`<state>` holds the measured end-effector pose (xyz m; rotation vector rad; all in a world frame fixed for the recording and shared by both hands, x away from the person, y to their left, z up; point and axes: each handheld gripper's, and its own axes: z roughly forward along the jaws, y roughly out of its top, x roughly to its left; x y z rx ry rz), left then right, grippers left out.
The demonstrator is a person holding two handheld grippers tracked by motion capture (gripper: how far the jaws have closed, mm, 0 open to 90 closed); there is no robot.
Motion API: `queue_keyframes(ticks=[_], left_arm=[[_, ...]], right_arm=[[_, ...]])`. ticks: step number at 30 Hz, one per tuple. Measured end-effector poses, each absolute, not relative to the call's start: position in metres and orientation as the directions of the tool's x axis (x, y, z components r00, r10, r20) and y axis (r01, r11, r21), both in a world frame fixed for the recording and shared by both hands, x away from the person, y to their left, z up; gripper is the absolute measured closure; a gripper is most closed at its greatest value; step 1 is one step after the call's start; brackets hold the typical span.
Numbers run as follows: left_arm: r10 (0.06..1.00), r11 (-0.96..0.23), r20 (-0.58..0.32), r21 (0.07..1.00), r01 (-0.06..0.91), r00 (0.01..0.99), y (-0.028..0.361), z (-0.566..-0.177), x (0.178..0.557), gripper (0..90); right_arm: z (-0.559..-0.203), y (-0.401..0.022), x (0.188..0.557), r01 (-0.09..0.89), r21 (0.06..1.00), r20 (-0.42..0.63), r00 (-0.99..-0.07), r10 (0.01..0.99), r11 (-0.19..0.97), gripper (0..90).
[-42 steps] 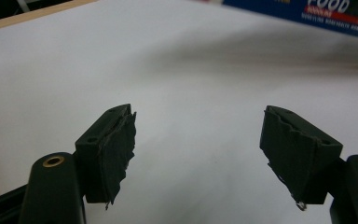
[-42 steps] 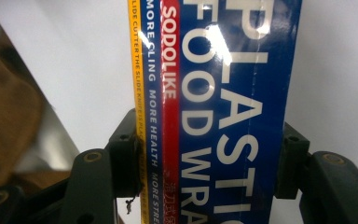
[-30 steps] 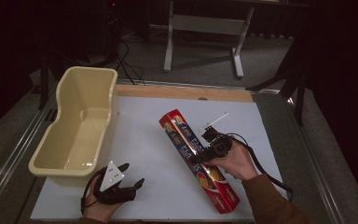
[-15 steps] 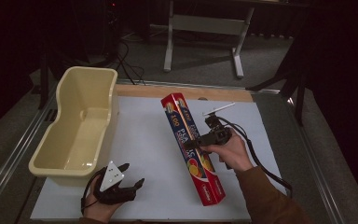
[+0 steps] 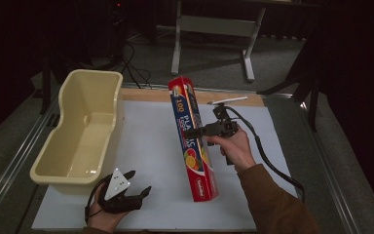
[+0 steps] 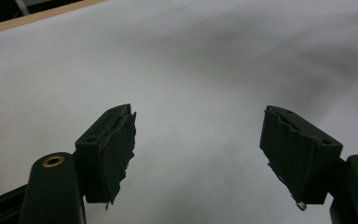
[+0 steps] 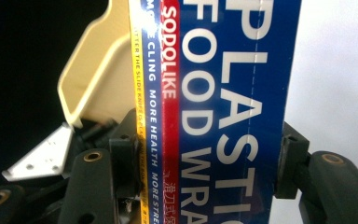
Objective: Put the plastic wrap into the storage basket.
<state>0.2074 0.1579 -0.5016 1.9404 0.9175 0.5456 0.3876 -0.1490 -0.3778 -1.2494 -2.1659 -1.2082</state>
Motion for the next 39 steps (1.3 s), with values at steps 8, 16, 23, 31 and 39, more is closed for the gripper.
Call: queue_keyframes(ticks=[8, 16, 23, 31, 39], left_arm=[[0.777, -0.325, 0.013, 0.865, 0.384, 0.629, 0.157, -0.502, 0.208, 26.1], [0.776, -0.326, 0.013, 0.864, 0.383, 0.631, 0.157, -0.502, 0.207, 25.9], [0.777, -0.321, 0.011, 0.867, 0.381, 0.630, 0.157, -0.502, 0.207, 25.9], [0.776, -0.321, 0.013, 0.869, 0.376, 0.630, 0.158, -0.501, 0.206, 25.7], [0.778, -0.314, 0.010, 0.873, 0.374, 0.628, 0.159, -0.501, 0.206, 25.7]], right_arm=[[-0.373, -0.138, 0.400, 0.851, 0.500, 0.703, -0.506, 0.499, 0.159, 42.0], [-0.369, -0.122, 0.413, 0.867, 0.479, 0.743, -0.484, 0.463, 0.137, 42.0], [-0.359, -0.107, 0.423, 0.878, 0.467, 0.771, -0.463, 0.437, 0.106, 42.0], [-0.349, -0.095, 0.433, 0.889, 0.454, 0.793, -0.436, 0.426, 0.064, 42.0], [-0.344, -0.084, 0.444, 0.905, 0.425, 0.824, -0.385, 0.416, -0.002, 42.0]])
